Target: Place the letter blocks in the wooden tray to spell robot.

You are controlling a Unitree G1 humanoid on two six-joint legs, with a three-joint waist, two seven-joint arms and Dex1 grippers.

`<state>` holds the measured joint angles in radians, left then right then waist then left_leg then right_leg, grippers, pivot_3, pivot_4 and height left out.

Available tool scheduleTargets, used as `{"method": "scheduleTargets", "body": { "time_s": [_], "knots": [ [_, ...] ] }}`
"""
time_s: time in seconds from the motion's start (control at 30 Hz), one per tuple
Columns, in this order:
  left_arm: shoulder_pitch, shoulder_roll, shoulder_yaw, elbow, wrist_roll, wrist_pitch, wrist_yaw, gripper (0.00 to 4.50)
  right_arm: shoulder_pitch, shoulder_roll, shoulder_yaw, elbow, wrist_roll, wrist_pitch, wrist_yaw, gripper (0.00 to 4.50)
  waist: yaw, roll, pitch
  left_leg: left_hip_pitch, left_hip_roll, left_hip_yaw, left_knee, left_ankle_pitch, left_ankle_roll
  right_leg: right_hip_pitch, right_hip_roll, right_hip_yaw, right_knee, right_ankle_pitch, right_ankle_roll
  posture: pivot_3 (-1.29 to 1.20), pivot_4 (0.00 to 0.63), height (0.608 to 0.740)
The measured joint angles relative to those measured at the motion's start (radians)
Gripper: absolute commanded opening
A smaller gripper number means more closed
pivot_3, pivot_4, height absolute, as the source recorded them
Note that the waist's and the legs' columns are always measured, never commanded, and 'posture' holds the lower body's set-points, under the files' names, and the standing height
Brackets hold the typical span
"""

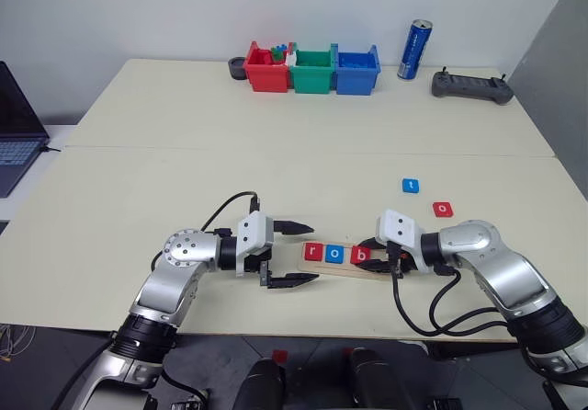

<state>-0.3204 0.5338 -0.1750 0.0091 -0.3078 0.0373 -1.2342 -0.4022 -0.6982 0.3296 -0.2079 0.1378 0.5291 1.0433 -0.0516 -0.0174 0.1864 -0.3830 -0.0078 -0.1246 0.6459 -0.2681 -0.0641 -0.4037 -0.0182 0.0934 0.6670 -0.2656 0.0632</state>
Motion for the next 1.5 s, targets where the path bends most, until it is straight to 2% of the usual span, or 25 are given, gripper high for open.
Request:
{"method": "scheduleTargets", "body": {
  "time_s": [0.2, 0.27, 0.57, 0.8, 0.9, 1.03, 1.27, 1.37, 1.5],
  "knots": [
    [0.000, 0.000, 0.000, 0.000, 0.001, 0.000, 0.000, 4.50, 0.000, 0.000, 0.000, 0.000, 0.000, -0.009, 0.001, 3.96, 0.000, 0.000, 0.000, 0.000, 0.000, 0.000, 0.000, 0.000, 0.000, 0.000, 0.000, 0.000, 0.000, 0.000, 0.000, 0.00, 0.150, 0.740],
    [0.000, 0.001, 0.000, 0.000, 0.001, 0.000, 0.000, 4.50, 0.000, 0.000, 0.000, 0.000, 0.002, -0.008, 0.003, 4.45, 0.000, 0.000, 0.000, 0.000, 0.000, 0.000, 0.000, 0.000, 0.000, 0.000, 0.000, 0.000, 0.000, 0.000, 0.000, 0.00, 0.150, 0.740],
    [0.000, 0.001, -0.001, 0.000, 0.001, 0.000, -0.002, 4.50, -0.005, -0.001, -0.050, -0.012, 0.055, 0.043, 0.003, 4.45, 0.000, 0.000, 0.000, 0.000, 0.000, 0.000, 0.000, 0.000, 0.000, 0.000, 0.000, 0.000, 0.000, 0.000, 0.000, 0.00, 0.150, 0.740],
    [-0.004, -0.011, -0.007, 0.000, 0.001, -0.001, 0.007, 4.50, 0.046, -0.034, -0.187, -0.122, 0.103, 0.117, -0.062, 4.45, 0.003, 0.000, 0.000, 0.000, 0.000, 0.000, 0.000, 0.000, 0.000, 0.000, 0.000, 0.000, 0.000, 0.000, 0.000, 0.00, 0.150, 0.740],
    [-0.007, -0.039, -0.006, 0.000, -0.002, 0.002, 0.030, 4.50, 0.107, -0.025, -0.297, -0.189, 0.120, 0.197, -0.162, 4.45, 0.009, 0.000, 0.000, -0.001, 0.000, -0.001, 0.000, 0.000, 0.000, 0.000, 0.000, 0.000, 0.000, 0.000, 0.000, 0.00, 0.150, 0.740],
    [-0.030, -0.095, -0.005, -0.004, -0.008, 0.022, 0.075, 4.50, 0.170, 0.046, -0.420, -0.209, 0.082, 0.274, -0.370, 4.45, 0.011, 0.000, 0.000, 0.000, 0.000, 0.000, 0.000, 0.000, 0.000, 0.000, 0.000, 0.000, 0.002, 0.000, 0.000, 0.00, 0.150, 0.740],
    [-0.047, -0.109, -0.006, -0.009, -0.010, 0.027, 0.085, 4.50, 0.190, 0.151, -0.493, -0.132, -0.019, 0.330, -0.651, 4.45, 0.003, 0.000, 0.000, 0.002, -0.001, 0.002, 0.001, 0.000, 0.000, -0.001, 0.000, 0.003, 0.007, 0.000, 0.000, 0.00, 0.150, 0.740],
    [-0.048, -0.109, -0.008, -0.006, -0.008, 0.026, 0.083, 4.50, 0.173, 0.166, -0.485, -0.075, -0.045, 0.332, -0.703, 4.45, 0.001, 0.000, -0.001, 0.002, -0.001, 0.002, 0.001, 0.000, 0.000, -0.001, 0.000, 0.003, 0.007, 0.000, 0.000, 0.00, 0.150, 0.740],
    [-0.055, -0.110, -0.010, -0.002, -0.007, 0.025, 0.085, 4.50, 0.112, 0.259, -0.487, -0.008, -0.044, 0.365, -0.773, 4.45, -0.007, 0.000, -0.001, 0.003, 0.000, 0.002, 0.001, 0.000, 0.000, -0.001, 0.001, 0.004, 0.009, 0.000, 0.000, 0.00, 0.150, 0.740]
  ]
}}
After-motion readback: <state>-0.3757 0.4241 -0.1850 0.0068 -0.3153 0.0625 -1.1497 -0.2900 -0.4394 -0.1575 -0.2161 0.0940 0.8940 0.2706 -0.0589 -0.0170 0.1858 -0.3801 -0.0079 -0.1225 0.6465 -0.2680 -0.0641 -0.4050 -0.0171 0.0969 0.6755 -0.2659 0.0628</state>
